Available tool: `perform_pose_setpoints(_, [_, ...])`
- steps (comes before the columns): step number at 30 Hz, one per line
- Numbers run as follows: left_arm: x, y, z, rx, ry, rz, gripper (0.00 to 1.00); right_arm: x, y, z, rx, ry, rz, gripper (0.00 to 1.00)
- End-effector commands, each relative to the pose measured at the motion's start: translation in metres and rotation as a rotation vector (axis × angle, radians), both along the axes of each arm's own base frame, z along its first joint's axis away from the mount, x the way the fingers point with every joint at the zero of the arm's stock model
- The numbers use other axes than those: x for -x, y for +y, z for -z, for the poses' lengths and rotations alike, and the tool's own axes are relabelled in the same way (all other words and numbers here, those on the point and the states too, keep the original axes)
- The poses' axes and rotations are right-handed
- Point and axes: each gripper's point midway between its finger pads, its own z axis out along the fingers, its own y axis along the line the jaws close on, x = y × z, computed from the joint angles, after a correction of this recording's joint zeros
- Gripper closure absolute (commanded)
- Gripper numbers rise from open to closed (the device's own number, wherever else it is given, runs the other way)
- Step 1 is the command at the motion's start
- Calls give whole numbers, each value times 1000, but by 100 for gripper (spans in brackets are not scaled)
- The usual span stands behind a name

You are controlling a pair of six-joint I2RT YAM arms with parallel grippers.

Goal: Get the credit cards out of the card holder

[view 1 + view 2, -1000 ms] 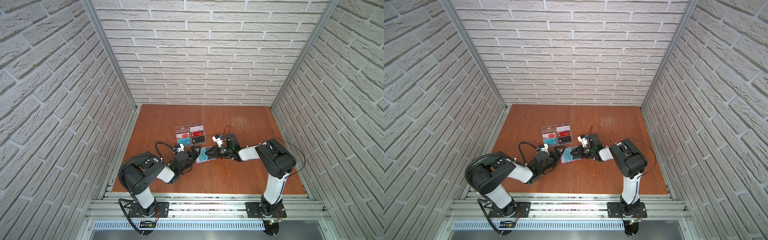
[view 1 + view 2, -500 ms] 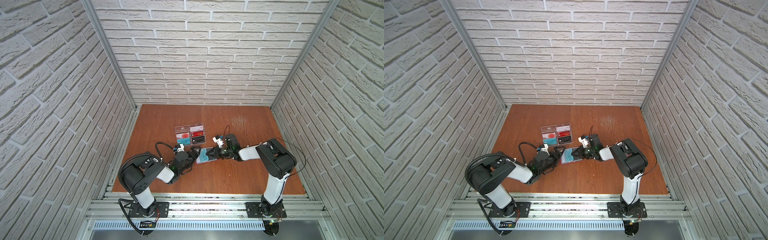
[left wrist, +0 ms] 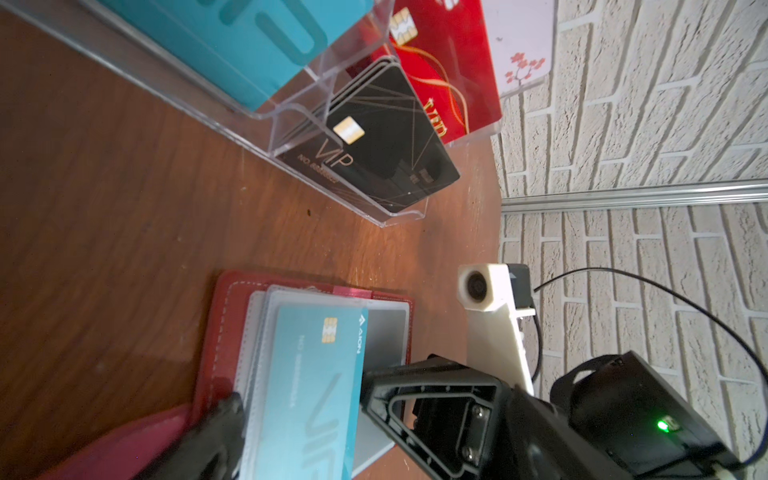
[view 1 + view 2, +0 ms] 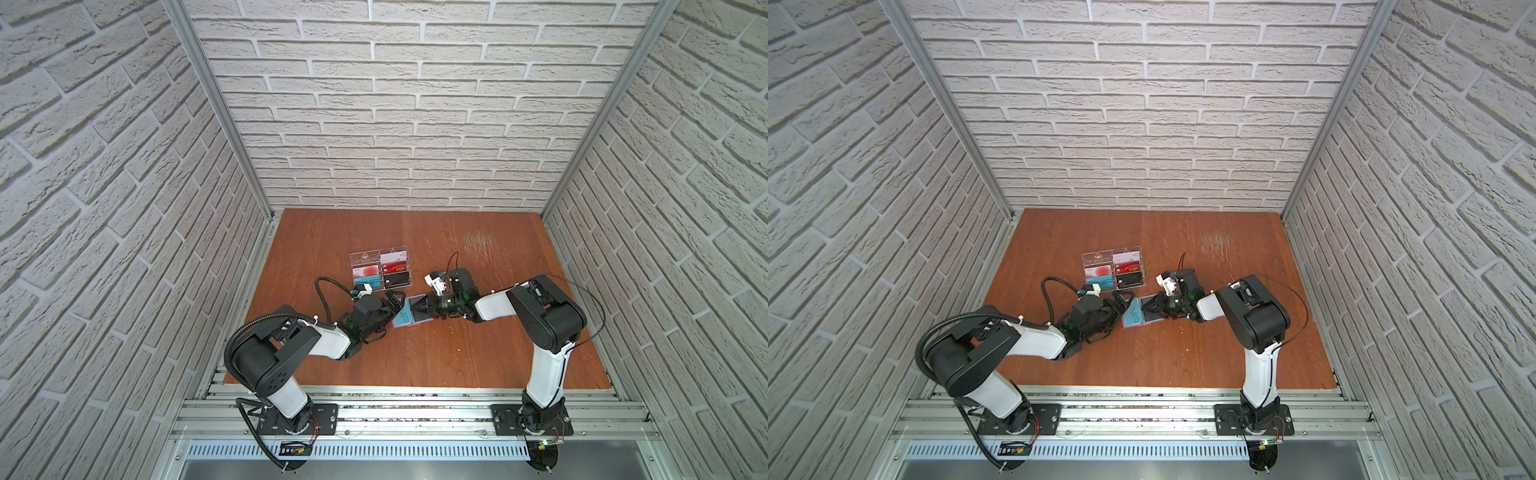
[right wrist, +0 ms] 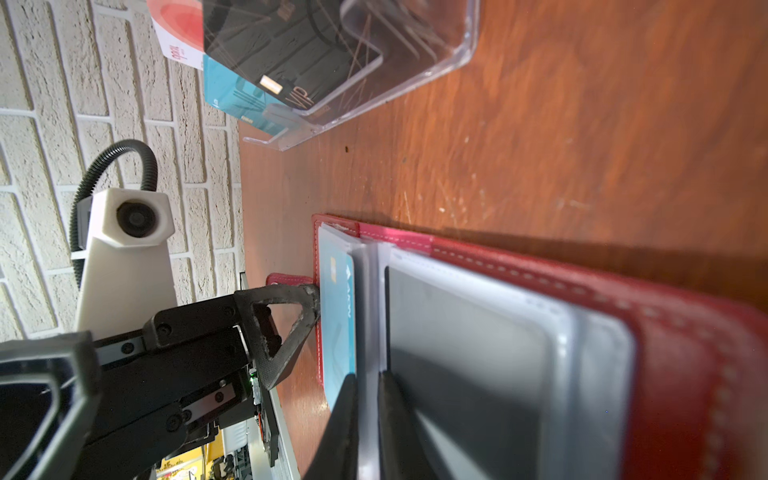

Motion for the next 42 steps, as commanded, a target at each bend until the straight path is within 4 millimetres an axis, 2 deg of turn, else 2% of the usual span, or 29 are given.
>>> perform_pose_setpoints(1, [6, 3, 15, -68, 48, 25, 2, -6, 9, -9, -32, -38, -19, 81])
perform_pose_setpoints(9, [5, -2, 24, -52, 61, 29, 2, -2, 21, -12, -45, -46, -54, 80])
perform_pose_setpoints(10, [5, -1, 26, -53, 64, 27, 2, 1, 22, 0, -35, -19, -60, 80])
perform_pose_setpoints(12, [5, -2, 27, -52, 67, 30, 2, 2, 25, 0, -39, -18, -68, 80])
perform_pose_setpoints(23, [12, 4, 38, -56, 88, 20, 2, 4, 40, -22, -155, -66, -98, 80])
perform_pose_setpoints(32, [13, 7, 44, -53, 98, 12, 2, 11, 51, -15, -152, -47, -133, 80])
perform_pose_setpoints(38, [14, 11, 48, -58, 109, 2, 2, 8, 47, -22, -159, -63, -123, 81])
perform_pose_setpoints(42, [16, 16, 53, -62, 120, -8, 2, 1, 38, -30, -205, -71, -85, 82])
